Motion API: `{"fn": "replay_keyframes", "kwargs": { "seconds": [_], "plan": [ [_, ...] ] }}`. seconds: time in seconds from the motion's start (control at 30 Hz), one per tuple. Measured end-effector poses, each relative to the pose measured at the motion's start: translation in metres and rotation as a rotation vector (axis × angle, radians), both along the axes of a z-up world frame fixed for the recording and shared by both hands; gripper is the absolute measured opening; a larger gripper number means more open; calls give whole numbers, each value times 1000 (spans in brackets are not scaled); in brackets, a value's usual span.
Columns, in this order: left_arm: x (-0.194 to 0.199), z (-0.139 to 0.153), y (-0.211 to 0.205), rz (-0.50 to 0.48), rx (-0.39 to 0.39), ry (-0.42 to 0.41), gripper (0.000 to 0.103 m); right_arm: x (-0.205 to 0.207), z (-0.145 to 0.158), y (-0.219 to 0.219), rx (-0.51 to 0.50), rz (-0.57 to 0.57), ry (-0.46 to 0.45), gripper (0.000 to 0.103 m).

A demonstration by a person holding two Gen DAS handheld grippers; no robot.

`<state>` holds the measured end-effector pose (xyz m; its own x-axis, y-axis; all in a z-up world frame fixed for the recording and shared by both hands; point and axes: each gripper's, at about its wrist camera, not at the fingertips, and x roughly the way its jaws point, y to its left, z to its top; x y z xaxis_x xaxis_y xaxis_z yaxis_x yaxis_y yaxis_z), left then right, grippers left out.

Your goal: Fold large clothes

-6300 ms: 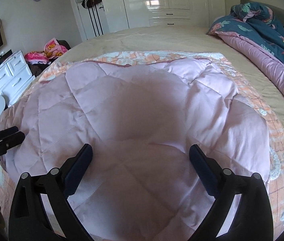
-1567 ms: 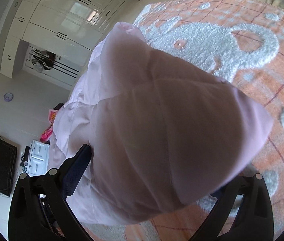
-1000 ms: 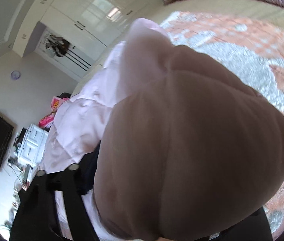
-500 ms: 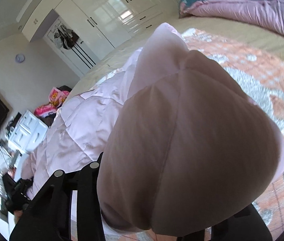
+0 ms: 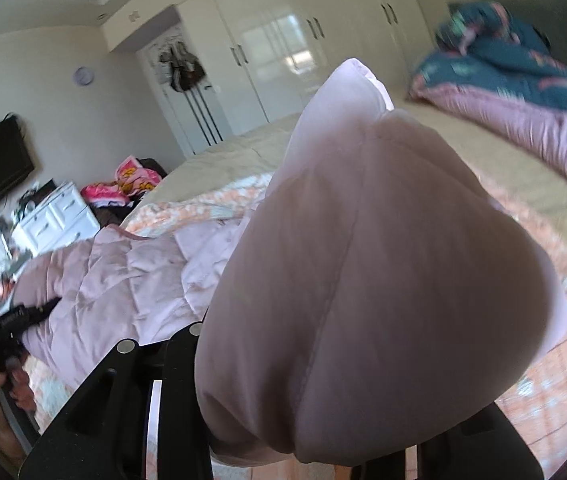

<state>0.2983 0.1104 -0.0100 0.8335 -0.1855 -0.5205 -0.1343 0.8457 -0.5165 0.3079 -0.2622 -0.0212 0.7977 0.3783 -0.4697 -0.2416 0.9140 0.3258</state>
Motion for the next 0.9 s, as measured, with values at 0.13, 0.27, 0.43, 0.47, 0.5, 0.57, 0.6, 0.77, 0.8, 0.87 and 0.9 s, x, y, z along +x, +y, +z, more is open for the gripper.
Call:
{"fn": "replay_keyframes", "kwargs": {
  "seconds": [0.13,0.27,0.43,0.47,0.5,0.57,0.6,0.77,0.8,0.87,0.9],
  "plan": [
    [-15,4,3,-12,13,-5,32,-16,5,0,-17,7,-9,31],
    [-19,5,-2,-26,20,1,32,-26,8,-5,-25,8,9,31],
    [-33,3,-2,-46,36,13,32,-39,8,-10,-22,0,13,31],
    [-35,3,-1,-48,38,15,32,-42,8,-9,-24,-1,14,31],
    [-38,3,-2,-50,40,16,32,-46,7,-10,-23,-4,15,31],
    [-42,2,-3,-56,45,22,32,-53,7,-11,-19,-5,18,31],
    [-44,2,-2,-57,43,25,32,-55,7,-13,-16,-5,17,31],
    [-55,2,-3,-57,49,30,32,-66,6,-16,-10,-8,15,31],
    [-57,2,-4,-60,57,34,32,-66,6,-18,-9,-8,16,31],
    [-59,3,-6,-66,76,42,32,-71,3,-22,-6,-9,22,31],
    [-62,4,-7,-71,82,42,32,-73,3,-22,-7,-9,23,31]
  ]
}}
